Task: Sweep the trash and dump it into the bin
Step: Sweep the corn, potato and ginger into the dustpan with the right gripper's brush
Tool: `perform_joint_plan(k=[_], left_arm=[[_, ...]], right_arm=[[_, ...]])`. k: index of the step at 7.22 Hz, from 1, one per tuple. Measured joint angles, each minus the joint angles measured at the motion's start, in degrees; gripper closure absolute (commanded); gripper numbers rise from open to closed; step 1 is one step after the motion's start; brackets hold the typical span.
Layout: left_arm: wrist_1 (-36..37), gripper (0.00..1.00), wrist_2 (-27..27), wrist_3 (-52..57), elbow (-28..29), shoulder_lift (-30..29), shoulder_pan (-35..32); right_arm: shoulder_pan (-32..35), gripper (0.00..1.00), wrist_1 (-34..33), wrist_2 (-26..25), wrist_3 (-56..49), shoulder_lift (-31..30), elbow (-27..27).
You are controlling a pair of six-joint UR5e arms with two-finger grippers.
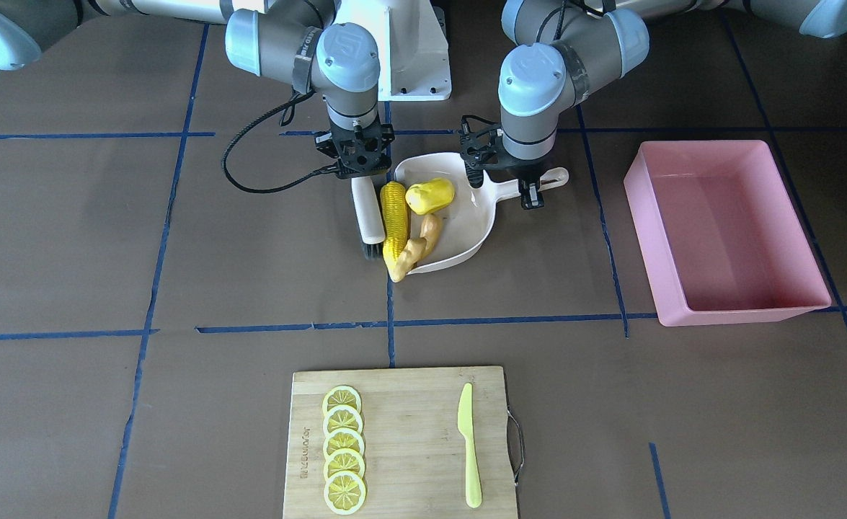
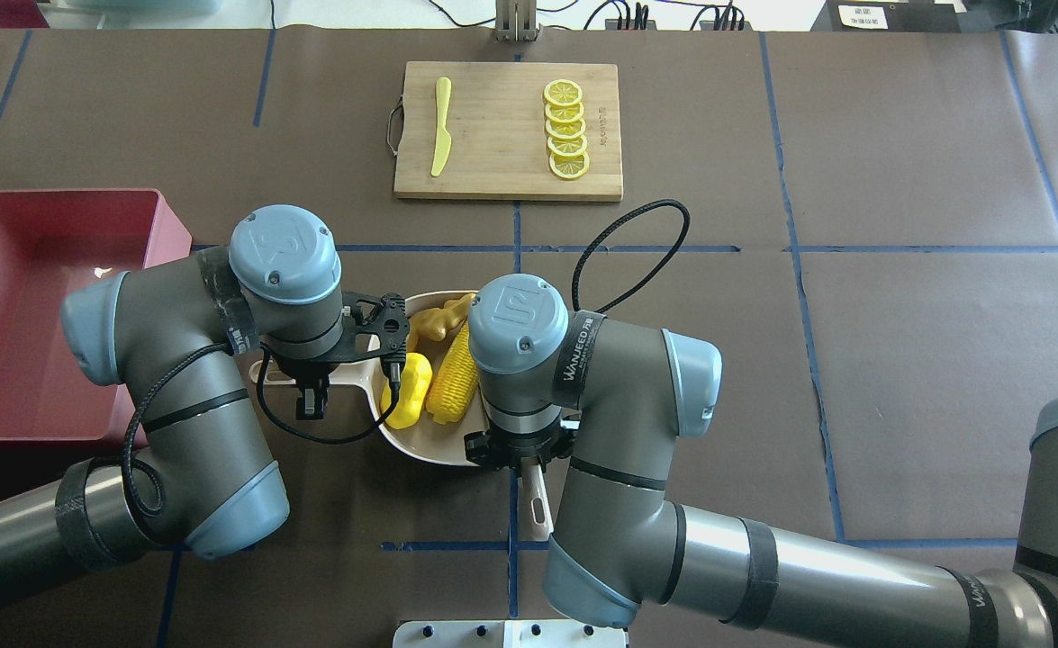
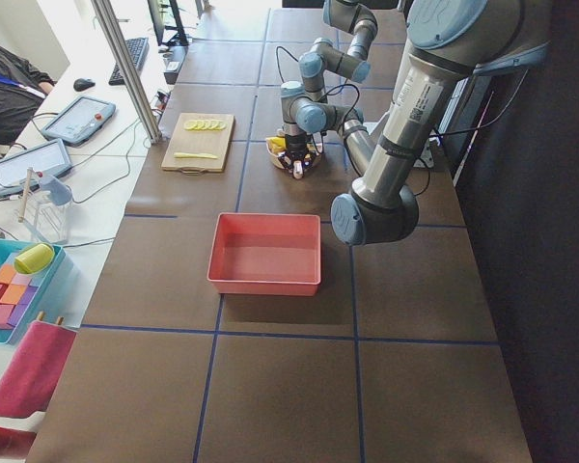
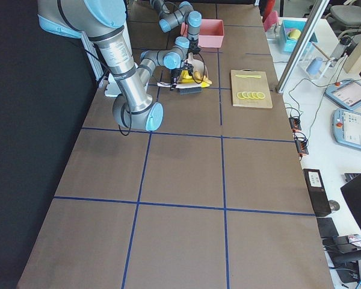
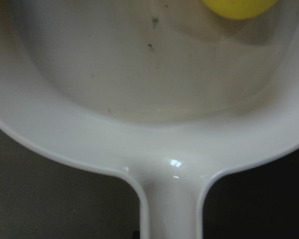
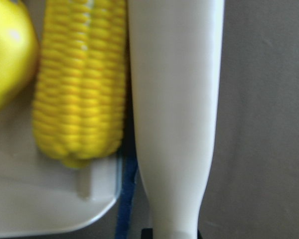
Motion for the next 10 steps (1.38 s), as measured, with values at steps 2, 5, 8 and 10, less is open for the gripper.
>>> perform_joint_plan(k=[2, 5, 8, 10], left_arm=[[0.0, 1.00, 0.0, -0.4, 0.0, -0.1, 0.4], [-0.3, 1.00, -0.3, -0.5, 0.1, -0.1, 0.4], [-1.5, 1.00, -0.5, -0.3, 0.2, 0.0, 0.3], [-4.2, 1.00, -0.7, -0.3, 0.4, 0.2, 0.1]], right_arm=[[-0.4, 1.00, 0.0, 0.0, 0.0, 1.6, -0.6], [0.1, 1.00, -0.3, 0.3, -0.1, 1.4, 0.7], [1.1, 1.00, -1.4, 0.5, -0.1, -1.2, 3.8], [2.0, 1.00, -1.6, 0.6, -0.2, -2.3, 5.4]])
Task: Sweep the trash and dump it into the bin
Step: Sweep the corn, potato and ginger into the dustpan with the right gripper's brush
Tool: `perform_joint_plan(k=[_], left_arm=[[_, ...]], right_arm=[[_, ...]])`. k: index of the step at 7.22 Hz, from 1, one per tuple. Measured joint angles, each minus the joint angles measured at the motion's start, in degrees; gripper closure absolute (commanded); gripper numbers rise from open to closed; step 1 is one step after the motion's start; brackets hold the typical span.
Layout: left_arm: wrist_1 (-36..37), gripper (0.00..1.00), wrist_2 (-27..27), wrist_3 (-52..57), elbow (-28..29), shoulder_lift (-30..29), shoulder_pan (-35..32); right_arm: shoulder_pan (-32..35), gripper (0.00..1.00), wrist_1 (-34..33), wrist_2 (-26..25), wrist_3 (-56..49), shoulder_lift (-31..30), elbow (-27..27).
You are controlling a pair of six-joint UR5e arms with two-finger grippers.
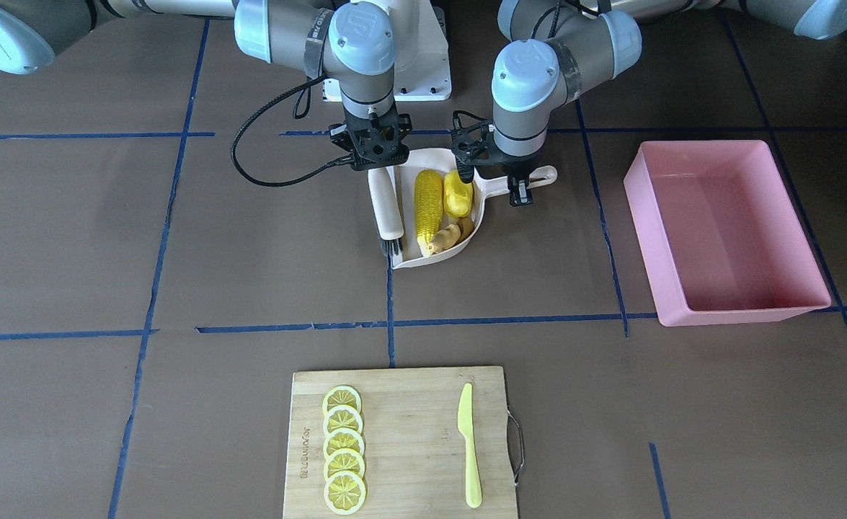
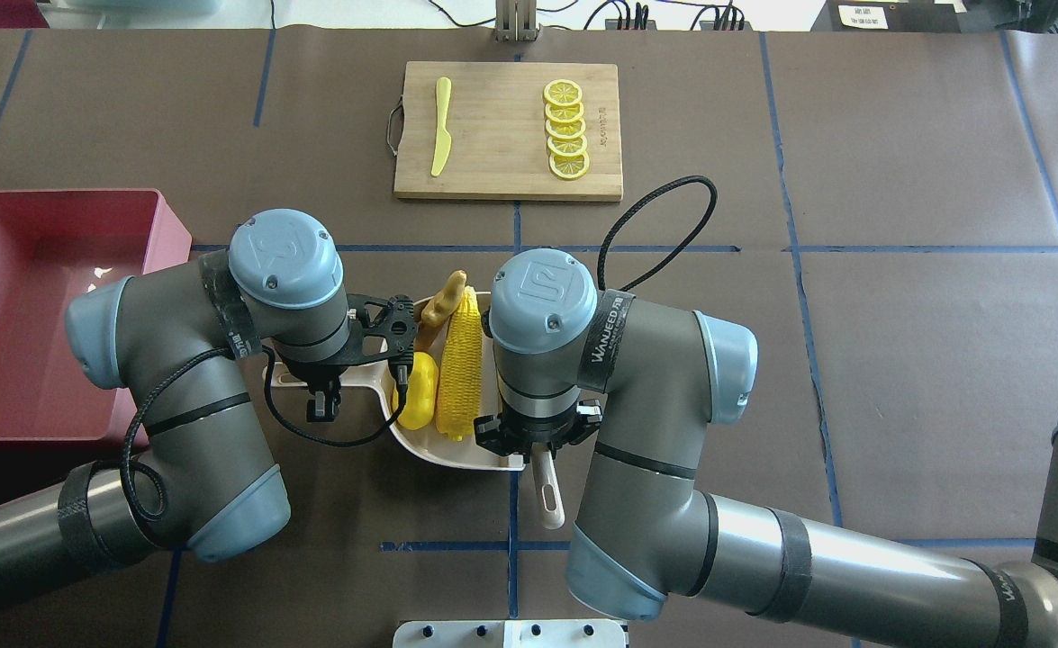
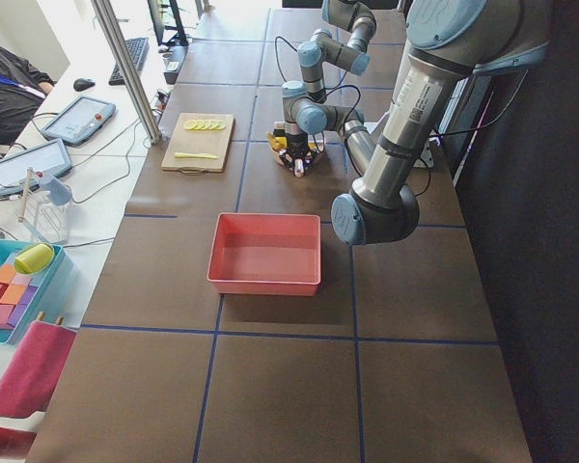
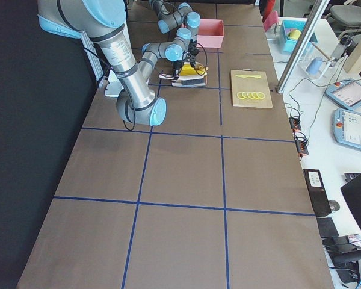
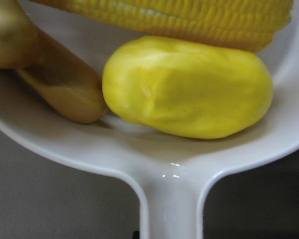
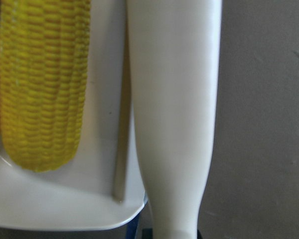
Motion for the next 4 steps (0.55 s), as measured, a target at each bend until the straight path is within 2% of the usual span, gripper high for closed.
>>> perform_joint_plan(k=[4], left_arm=[[-5.4, 1.00, -5.7, -0.5, 1.0, 0.4, -1.4]], right_arm=[[5.2, 1.00, -2.3, 1.8, -1.1, -5.7, 9.0]])
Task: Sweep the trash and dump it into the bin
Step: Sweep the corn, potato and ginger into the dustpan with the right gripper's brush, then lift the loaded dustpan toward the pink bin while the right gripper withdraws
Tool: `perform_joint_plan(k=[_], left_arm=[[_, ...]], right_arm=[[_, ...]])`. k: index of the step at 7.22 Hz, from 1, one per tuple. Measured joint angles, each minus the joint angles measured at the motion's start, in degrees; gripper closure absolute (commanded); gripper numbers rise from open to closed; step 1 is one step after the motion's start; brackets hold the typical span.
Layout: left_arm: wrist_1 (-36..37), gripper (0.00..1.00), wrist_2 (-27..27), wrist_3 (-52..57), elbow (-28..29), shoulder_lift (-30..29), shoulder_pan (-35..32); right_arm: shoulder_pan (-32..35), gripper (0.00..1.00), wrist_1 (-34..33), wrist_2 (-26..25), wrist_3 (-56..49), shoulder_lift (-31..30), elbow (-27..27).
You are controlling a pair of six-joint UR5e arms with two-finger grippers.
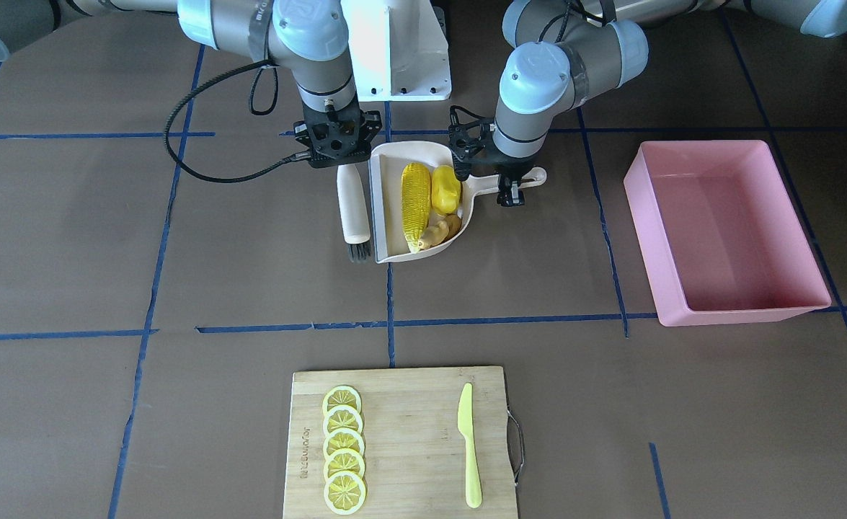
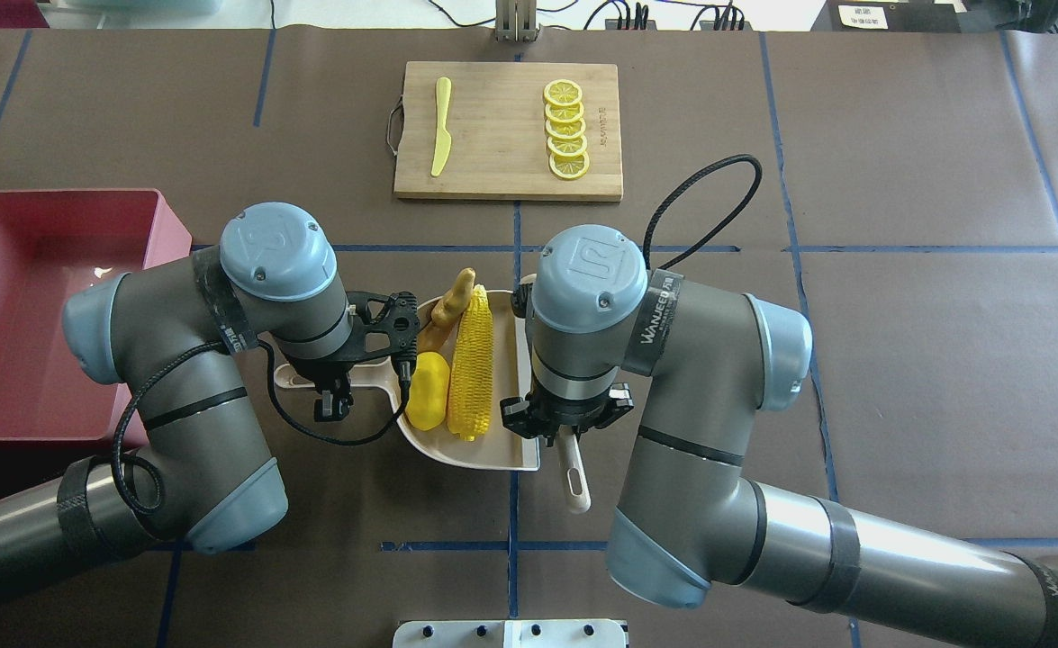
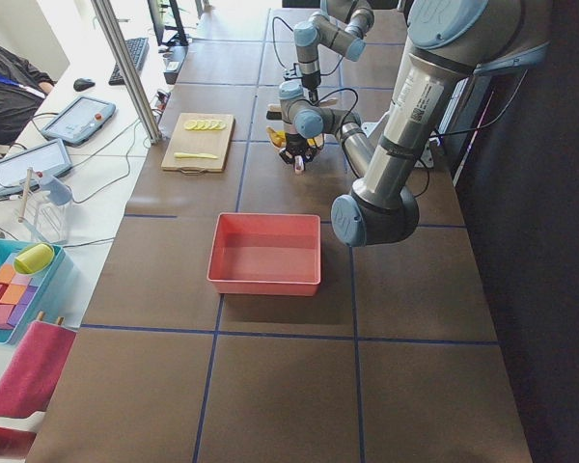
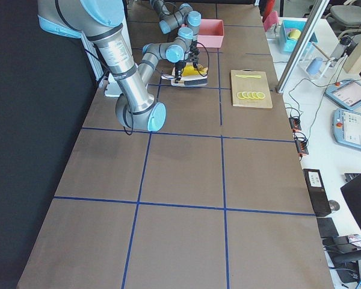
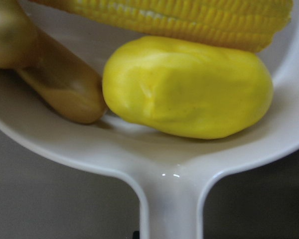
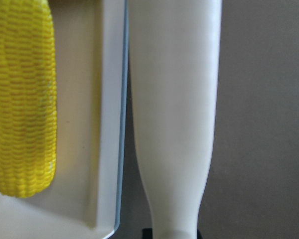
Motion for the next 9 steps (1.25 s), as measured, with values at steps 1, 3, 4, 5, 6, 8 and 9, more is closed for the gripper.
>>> perform_joint_plan(k=[1, 3, 4, 5, 6, 8, 9], left_arm=[[-0.4, 1.00, -1.5, -0.1, 0.0, 0.0, -1.1], [0.0, 1.00, -5.7, -0.1, -1.2, 0.2, -4.5], [0.3, 1.00, -6.6, 0.0, -2.7, 0.5, -6.2], [1.0, 1.00, -7.1, 0.1, -4.3, 0.9, -7.7], [2.6, 1.00, -7.9, 0.5, -6.6, 1.4, -9.3], [7.5, 1.00, -9.8, 1.9, -12.6, 4.0, -13.4], [10.0, 1.00, -11.4, 2.7, -15.3, 5.7, -16.0]], right_arm=[[2.6, 1.00, -1.7, 1.5, -0.9, -0.9, 2.0], [6.9, 1.00, -5.6, 3.2, -4.1, -3.5, 6.4], [8.1, 1.00, -7.2, 3.4, -5.7, -4.2, 7.6], [8.9, 1.00, -8.2, 3.5, -6.7, -4.4, 8.0], [9.8, 1.00, -8.7, 3.5, -7.4, -4.5, 8.2], [11.0, 1.00, -9.1, 3.5, -8.1, -4.7, 8.3], [11.4, 1.00, -9.5, 3.5, -8.2, -4.7, 8.4]])
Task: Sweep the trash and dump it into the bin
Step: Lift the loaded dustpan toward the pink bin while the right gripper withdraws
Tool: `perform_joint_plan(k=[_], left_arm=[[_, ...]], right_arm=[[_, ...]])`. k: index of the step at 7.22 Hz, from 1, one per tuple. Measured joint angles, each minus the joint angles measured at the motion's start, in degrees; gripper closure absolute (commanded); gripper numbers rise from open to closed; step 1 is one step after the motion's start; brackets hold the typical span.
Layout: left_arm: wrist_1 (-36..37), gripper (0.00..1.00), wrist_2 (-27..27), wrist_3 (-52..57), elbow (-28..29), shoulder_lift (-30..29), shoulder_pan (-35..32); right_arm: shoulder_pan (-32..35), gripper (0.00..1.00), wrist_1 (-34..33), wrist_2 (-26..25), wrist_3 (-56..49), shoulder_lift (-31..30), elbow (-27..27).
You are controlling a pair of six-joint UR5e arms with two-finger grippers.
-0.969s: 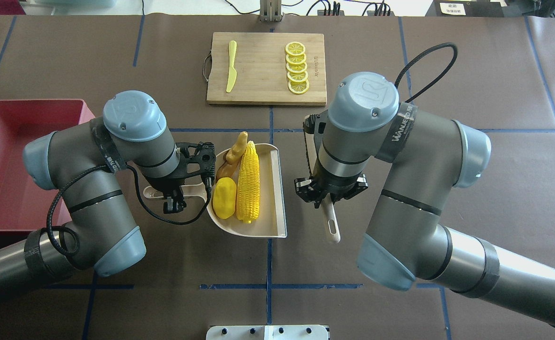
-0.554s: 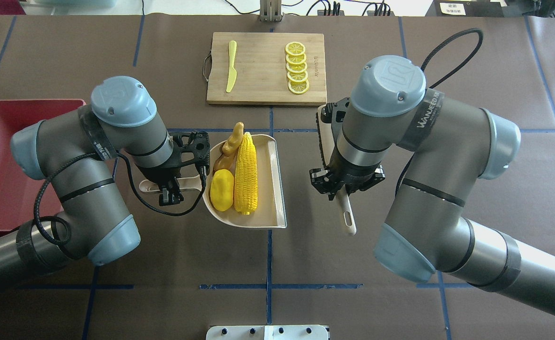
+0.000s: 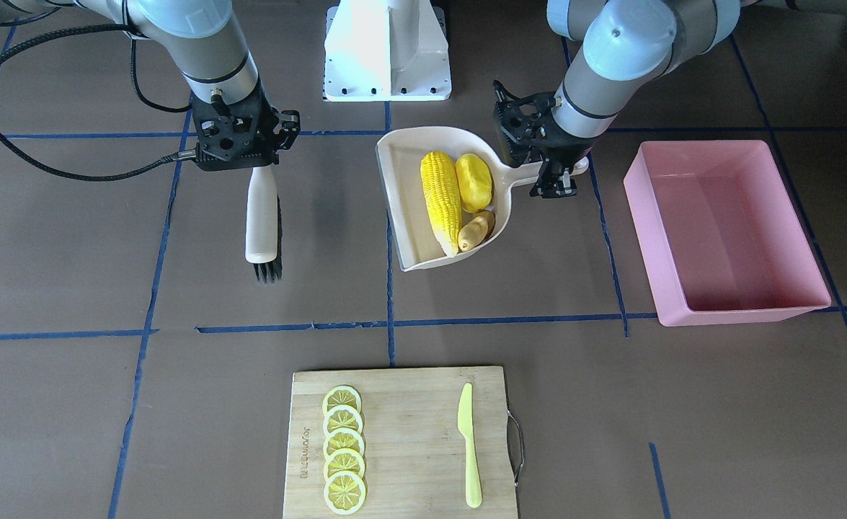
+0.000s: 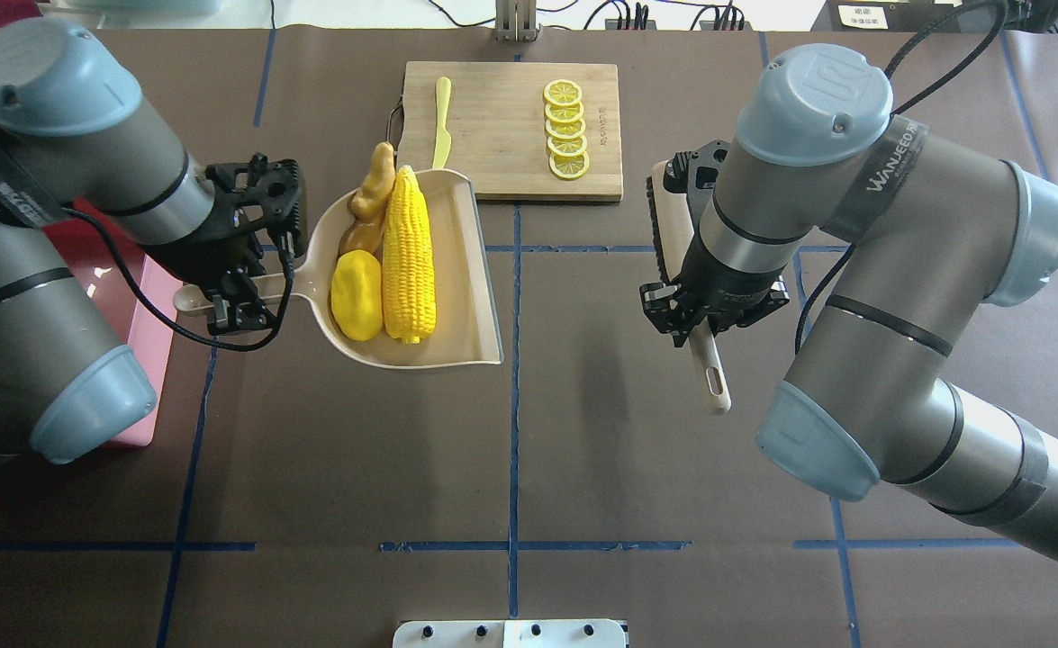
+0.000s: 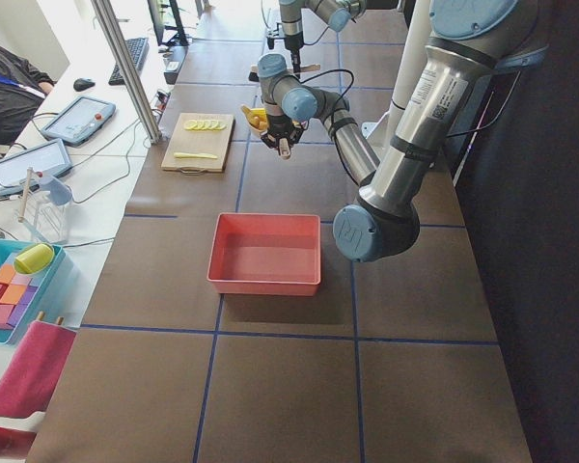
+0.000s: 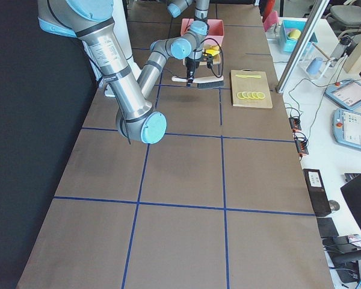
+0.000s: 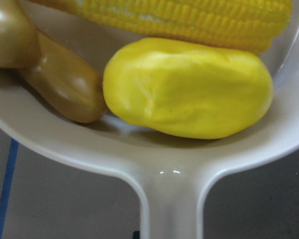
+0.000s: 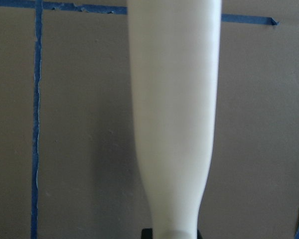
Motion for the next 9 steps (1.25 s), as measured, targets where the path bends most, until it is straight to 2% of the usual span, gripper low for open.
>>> perform_joint_plan(k=[2, 5, 9], left_arm=[[1.9, 1.00, -4.0, 2.6, -3.2, 4.0, -6.9], [2.2, 1.00, -12.6, 7.5, -3.9, 11.2, -20.2], [1.8, 1.00, -14.4, 13.6, -3.8, 20.6, -28.8]], right_arm=[[1.4, 1.00, -1.2, 0.0, -1.1, 0.0, 0.2], [2.7, 1.00, -1.6, 0.0, -1.9, -0.1, 0.2], [5.4, 1.00, -1.7, 0.0, -4.3, -1.9, 1.6]])
